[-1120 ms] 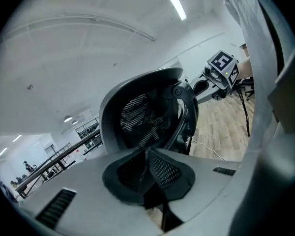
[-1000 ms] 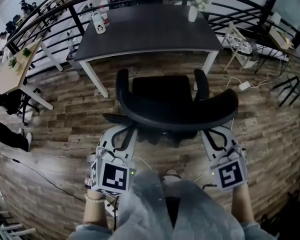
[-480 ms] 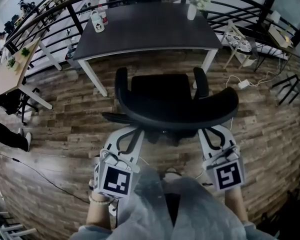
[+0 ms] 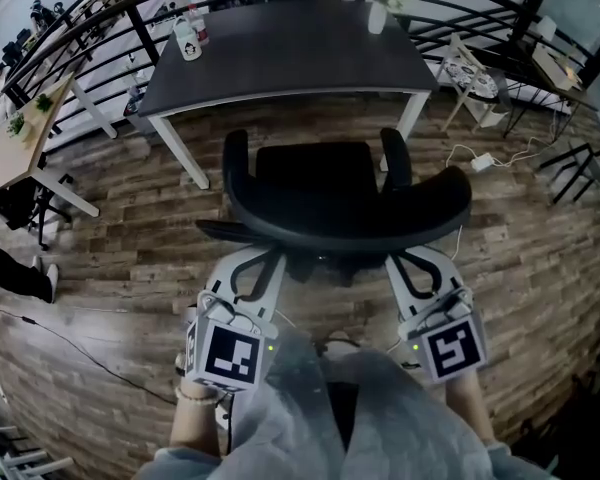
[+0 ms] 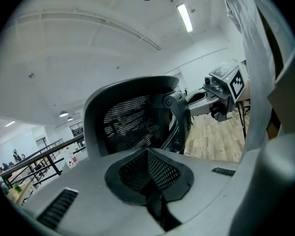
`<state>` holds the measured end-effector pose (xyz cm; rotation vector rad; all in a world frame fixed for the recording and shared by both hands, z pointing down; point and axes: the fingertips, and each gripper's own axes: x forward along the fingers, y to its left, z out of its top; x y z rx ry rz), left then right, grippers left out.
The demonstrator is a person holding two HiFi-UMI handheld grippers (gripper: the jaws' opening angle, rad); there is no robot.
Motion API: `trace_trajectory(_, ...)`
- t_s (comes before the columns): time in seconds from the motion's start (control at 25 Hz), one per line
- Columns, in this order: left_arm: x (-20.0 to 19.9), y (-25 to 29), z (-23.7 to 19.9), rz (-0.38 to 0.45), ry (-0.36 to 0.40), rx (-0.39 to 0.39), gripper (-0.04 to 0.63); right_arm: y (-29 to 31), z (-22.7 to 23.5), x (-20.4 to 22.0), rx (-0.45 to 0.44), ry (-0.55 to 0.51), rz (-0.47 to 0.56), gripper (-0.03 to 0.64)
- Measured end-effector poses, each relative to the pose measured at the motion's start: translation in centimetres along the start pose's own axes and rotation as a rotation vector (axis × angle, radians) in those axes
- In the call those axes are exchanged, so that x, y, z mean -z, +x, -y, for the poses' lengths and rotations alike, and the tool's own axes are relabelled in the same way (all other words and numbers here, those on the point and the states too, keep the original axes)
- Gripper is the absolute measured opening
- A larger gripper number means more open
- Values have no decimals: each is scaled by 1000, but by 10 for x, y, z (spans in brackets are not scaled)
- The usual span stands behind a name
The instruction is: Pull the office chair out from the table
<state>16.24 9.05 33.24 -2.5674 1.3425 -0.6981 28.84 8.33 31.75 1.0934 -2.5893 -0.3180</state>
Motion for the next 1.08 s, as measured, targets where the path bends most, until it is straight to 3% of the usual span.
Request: trace_trajectory(1.08,13,-5,-7,-73,17,-24,14,-4,-2,18,-7,-17,-85,3)
